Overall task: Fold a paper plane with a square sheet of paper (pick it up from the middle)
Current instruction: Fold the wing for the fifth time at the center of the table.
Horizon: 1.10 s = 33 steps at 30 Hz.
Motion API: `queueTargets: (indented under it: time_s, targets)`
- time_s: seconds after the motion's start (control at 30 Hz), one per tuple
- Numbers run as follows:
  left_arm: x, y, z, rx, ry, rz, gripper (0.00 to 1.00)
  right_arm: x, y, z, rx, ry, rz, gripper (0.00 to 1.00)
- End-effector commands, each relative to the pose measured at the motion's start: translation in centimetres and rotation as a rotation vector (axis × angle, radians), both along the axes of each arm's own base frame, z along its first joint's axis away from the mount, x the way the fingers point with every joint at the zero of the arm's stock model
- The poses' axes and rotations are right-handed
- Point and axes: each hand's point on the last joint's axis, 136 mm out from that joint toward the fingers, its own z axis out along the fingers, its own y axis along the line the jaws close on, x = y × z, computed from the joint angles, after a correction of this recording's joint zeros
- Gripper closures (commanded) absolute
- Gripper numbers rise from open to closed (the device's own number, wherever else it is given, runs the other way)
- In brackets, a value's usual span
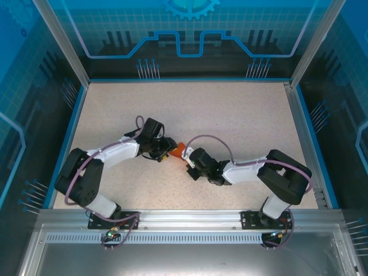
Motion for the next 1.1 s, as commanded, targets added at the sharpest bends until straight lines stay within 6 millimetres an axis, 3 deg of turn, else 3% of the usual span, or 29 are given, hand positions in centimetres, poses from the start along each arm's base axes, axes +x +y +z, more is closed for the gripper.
queueTargets:
  time_s: [0.0,0.17,0.5,0.63,0.77,0.83,1.07]
  targets:
    - [-0.7,2.6,0.3,0.078,-0.028,0.066,0.36,0.6,1.0,0.6,0.185,0.138,-0.093,1.00]
    - [-0.6,2.9,1.0,0.071,-0.079,0.070,0.34,0.9,1.3,0.6,0.346,0.321,-0.148,1.00]
    - [0.7,0.0,1.7,-0.046,-0.124,-0.026,0.41,1.9,0.6,-0.8,0.529,0.605,-0.283,1.00]
    - [0.7,-1.2,1.5,-0.077,-0.124,-0.072,0.42,2.1,0.7,0.2,0.557,0.625,-0.283,1.00]
    - [0.9,-1.8,0.9,-0.085,-0.102,-0.084,0.33,2.3,0.8,1.3,0.538,0.596,-0.253,1.00]
    - [1.4,-2.2,0.7,-0.098,-0.081,-0.070,0.24,2.3,0.7,1.1,0.519,0.587,-0.242,1.00]
    - [3.0,-3.8,-0.6,-0.126,0.017,-0.028,0.24,1.7,0.6,0.6,0.423,0.538,-0.178,0.99]
